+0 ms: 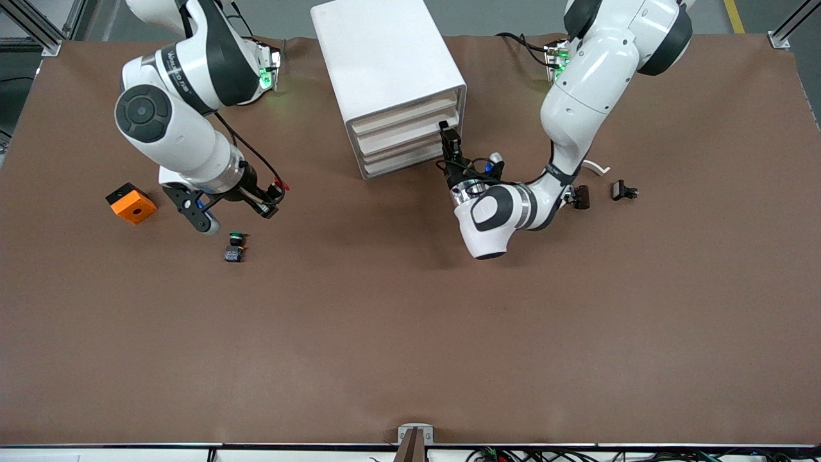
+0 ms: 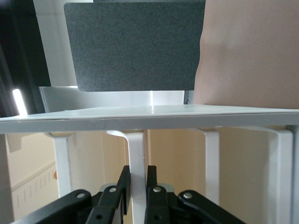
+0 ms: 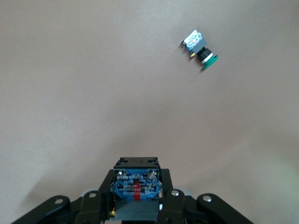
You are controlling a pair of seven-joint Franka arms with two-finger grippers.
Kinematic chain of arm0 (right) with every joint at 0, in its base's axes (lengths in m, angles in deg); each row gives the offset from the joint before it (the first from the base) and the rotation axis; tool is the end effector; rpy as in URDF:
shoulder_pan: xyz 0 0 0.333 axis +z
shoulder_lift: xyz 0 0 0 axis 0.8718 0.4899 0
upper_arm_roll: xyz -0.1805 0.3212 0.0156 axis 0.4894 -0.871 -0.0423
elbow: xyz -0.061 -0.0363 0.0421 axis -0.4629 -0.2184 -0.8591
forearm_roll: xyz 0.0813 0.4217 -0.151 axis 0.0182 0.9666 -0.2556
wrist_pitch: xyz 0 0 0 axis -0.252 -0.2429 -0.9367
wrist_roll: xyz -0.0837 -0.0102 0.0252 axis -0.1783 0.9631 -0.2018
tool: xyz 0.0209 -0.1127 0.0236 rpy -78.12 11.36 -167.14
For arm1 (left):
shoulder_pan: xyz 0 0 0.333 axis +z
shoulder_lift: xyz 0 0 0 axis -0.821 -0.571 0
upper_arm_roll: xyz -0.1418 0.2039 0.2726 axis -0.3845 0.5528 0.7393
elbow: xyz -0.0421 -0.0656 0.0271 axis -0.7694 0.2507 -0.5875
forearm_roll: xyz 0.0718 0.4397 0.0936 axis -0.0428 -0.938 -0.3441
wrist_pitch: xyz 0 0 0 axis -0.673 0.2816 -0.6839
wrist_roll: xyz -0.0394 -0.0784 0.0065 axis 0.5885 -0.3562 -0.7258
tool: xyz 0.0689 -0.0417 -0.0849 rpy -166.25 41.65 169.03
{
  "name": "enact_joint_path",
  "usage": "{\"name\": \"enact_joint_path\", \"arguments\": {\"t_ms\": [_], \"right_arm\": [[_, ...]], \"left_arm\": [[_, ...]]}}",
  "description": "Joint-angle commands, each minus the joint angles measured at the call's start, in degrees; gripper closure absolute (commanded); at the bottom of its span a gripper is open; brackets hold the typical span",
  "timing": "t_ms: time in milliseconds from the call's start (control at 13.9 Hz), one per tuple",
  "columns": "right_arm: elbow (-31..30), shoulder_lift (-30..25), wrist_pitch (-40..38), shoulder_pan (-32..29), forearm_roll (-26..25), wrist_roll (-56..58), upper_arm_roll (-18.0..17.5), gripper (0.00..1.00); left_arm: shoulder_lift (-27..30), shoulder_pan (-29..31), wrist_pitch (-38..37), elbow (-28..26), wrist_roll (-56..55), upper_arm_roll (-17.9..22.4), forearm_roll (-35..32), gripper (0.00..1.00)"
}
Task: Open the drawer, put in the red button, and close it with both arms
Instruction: 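Pull the drawer open with the left gripper while the right gripper lifts the button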
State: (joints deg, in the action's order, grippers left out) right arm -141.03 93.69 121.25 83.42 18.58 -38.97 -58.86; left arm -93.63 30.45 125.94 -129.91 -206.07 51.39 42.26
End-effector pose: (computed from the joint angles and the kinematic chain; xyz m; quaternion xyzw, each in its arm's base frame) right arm 0.5971 0.2538 0.4752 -0.9150 0.4002 0.0498 0.0142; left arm 0.4895 -0.4452 0.1369 -0.4297 -0.5747 0.5580 0.4167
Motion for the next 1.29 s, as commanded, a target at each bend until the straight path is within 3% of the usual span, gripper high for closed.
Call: {"name": "enact_joint_path", "arguments": {"t_ms": [0, 431, 1222], "right_arm": [[2.97, 0.04, -0.57, 2.11, 0.38, -5.38, 0.44, 1.0], [5.09, 0.39, -0.39, 5.89, -0.24, -12.85, 0.53, 1.0], [10.97, 5.48, -0.31, 13.09, -2.96, -28.76, 0.53, 1.0]], "left_arm": [[-0.72, 1.95, 0.06, 2.31, -0.65, 2.15, -0.18, 0.83], [-2.3, 7.59, 0.06, 6.17, -0.65, 2.24, -0.18, 0.83], [-3.45, 10.58, -0.21, 8.38, -0.65, 2.42, -0.62, 0.82]]}}
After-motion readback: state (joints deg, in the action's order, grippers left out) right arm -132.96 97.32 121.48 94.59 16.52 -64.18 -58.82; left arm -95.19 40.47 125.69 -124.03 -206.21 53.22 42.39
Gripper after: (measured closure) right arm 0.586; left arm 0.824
